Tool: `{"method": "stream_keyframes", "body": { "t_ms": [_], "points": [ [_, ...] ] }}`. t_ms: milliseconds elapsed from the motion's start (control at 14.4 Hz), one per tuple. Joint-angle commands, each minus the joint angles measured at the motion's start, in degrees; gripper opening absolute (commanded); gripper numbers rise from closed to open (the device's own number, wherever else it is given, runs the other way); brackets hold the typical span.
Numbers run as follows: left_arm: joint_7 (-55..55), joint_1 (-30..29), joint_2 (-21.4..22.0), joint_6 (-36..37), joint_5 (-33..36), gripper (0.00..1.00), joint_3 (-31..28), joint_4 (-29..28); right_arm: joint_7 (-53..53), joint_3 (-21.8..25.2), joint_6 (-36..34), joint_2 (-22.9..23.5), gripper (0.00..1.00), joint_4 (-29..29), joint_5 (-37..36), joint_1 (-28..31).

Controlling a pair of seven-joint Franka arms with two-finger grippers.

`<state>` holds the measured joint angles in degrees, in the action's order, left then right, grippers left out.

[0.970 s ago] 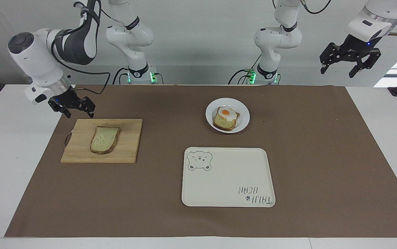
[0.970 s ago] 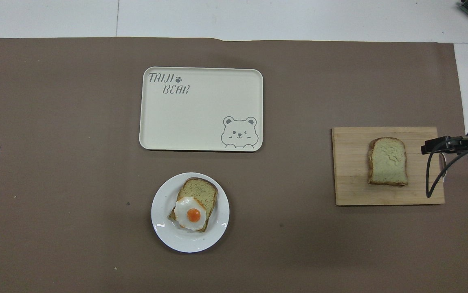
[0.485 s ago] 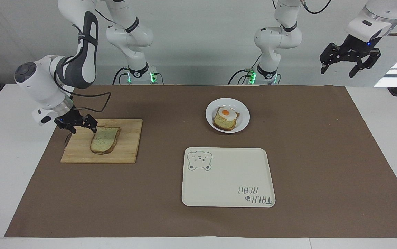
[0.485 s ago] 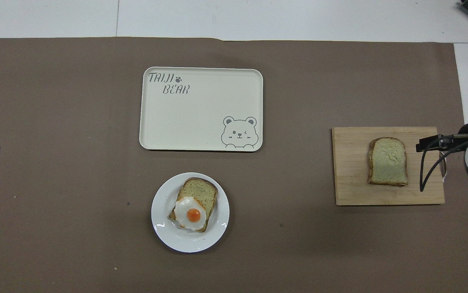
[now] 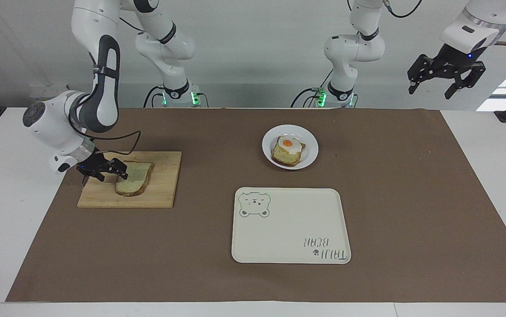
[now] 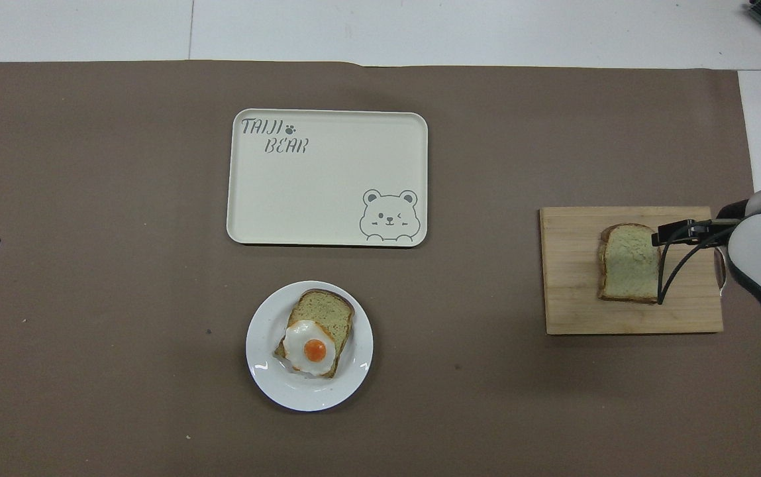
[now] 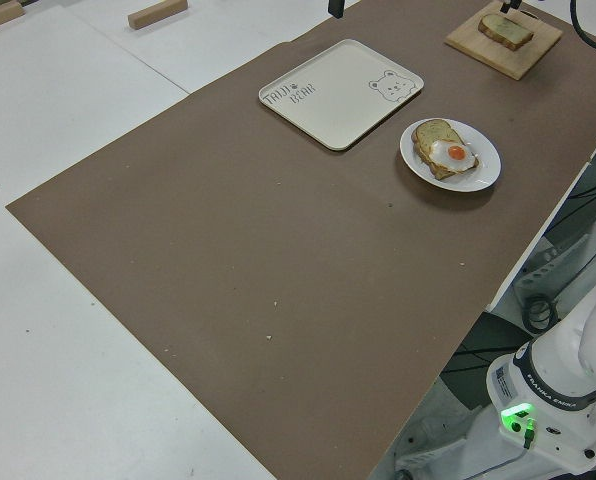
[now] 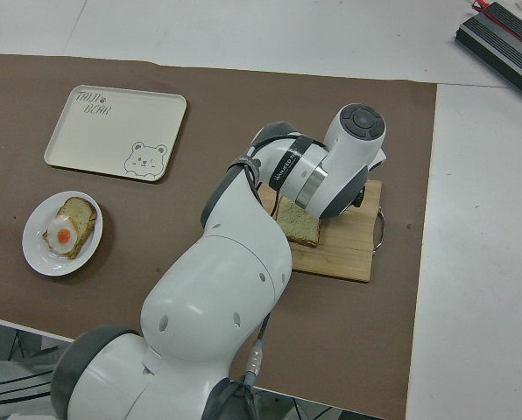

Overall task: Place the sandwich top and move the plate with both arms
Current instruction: 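Reach the right gripper to the bread slice on the wooden board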

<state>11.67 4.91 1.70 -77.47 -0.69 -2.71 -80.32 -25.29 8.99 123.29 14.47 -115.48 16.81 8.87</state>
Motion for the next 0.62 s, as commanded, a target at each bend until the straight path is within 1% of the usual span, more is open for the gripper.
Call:
{"method": "stream_keyframes", "body": {
  "t_ms": [0, 277, 347, 416, 485, 554],
  "points": [
    [-0.6, -0.1, 1.6, 0.4, 0.6, 1.0, 0.2, -1.7, -2.7, -0.4, 2.8, -0.3, 1.0, -2.5, 2.2, 0.9],
    [-0.5, -0.1, 1.6, 0.3, 0.6, 1.0, 0.2, -1.7, -2.7, -0.4, 2.9, 0.2, 0.99, -2.6, 2.3, 0.8],
    [-0.5, -0.1, 1.6, 0.3, 0.6, 1.0, 0.2, -1.7, -2.7, -0.5, 2.9, 0.2, 0.87, -2.6, 2.3, 0.8],
    [-0.5, -0.1, 1.6, 0.3, 0.6, 1.0, 0.2, -1.7, -2.6, -0.4, 2.9, 0.2, 0.77, -2.6, 2.3, 0.8],
    [-0.5, -0.1, 1.6, 0.3, 0.6, 1.0, 0.2, -1.7, -2.5, -0.4, 2.9, 0.2, 0.7, -2.6, 2.3, 0.8],
    [-0.5, -0.1, 1.6, 0.2, 0.6, 1.0, 0.2, -1.7, -2.3, -0.4, 2.9, 0.2, 0.65, -2.6, 2.3, 0.7]
  ]
}}
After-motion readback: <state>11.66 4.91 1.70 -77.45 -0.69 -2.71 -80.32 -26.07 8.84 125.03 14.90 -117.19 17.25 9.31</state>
